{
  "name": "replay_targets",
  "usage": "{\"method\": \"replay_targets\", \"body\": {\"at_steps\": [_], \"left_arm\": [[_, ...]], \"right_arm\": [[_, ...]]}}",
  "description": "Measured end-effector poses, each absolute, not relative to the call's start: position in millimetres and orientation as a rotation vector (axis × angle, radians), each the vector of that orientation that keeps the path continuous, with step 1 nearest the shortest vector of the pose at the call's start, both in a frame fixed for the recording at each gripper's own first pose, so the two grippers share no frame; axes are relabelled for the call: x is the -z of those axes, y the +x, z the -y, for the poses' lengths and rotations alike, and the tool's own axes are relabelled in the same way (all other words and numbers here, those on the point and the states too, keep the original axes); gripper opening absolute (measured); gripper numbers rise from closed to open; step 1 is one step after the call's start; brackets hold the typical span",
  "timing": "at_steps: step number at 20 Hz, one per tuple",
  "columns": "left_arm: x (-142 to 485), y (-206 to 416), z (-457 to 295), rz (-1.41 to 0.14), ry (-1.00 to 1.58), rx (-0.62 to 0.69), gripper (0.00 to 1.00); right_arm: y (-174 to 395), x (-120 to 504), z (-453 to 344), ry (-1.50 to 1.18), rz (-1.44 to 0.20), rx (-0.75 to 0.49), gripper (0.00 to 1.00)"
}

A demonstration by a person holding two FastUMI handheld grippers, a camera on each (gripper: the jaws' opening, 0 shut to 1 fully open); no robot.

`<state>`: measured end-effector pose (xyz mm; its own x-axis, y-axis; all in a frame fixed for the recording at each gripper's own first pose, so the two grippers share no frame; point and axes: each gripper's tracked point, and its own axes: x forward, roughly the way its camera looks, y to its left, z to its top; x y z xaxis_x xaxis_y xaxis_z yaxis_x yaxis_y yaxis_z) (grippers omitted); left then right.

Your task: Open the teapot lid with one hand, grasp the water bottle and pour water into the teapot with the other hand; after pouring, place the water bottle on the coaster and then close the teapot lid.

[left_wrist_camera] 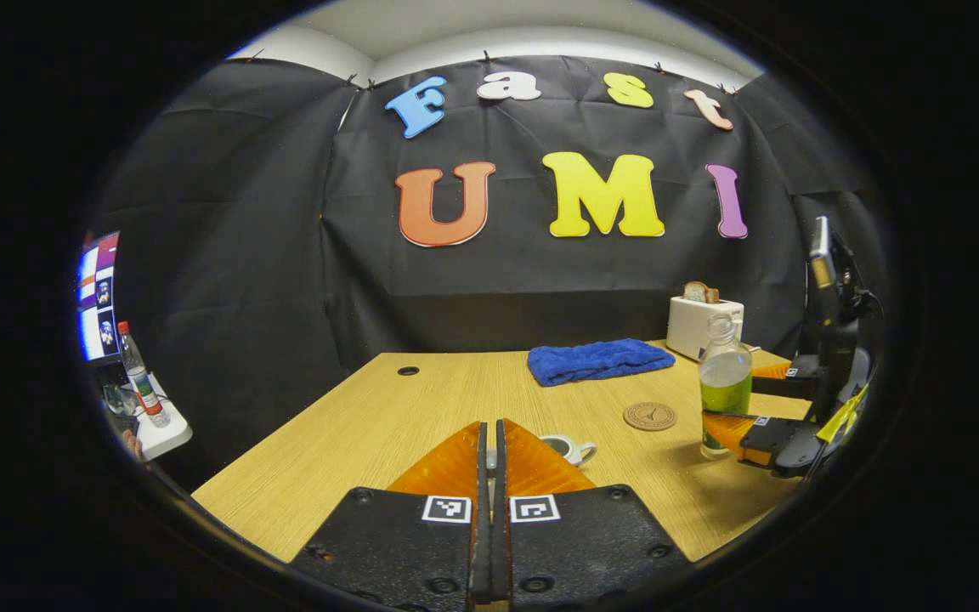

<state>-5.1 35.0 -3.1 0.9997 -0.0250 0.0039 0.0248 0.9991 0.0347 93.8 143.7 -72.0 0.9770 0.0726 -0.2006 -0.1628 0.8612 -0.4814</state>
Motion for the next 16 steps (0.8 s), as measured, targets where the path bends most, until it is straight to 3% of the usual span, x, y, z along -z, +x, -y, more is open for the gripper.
{"method": "replay_targets", "body": {"at_steps": [9, 16], "left_arm": [[22.4, -9.2, -51.8, -0.027, 0.018, 0.023, 0.03], [34.8, -13.5, -63.2, -0.043, -0.017, 0.033, 0.03]], "right_arm": [[114.4, 80.2, -182.8, -0.968, -0.204, -0.093, 0.70], [139.1, 77.2, -208.9, -1.313, -0.135, -0.085, 0.70]]}}
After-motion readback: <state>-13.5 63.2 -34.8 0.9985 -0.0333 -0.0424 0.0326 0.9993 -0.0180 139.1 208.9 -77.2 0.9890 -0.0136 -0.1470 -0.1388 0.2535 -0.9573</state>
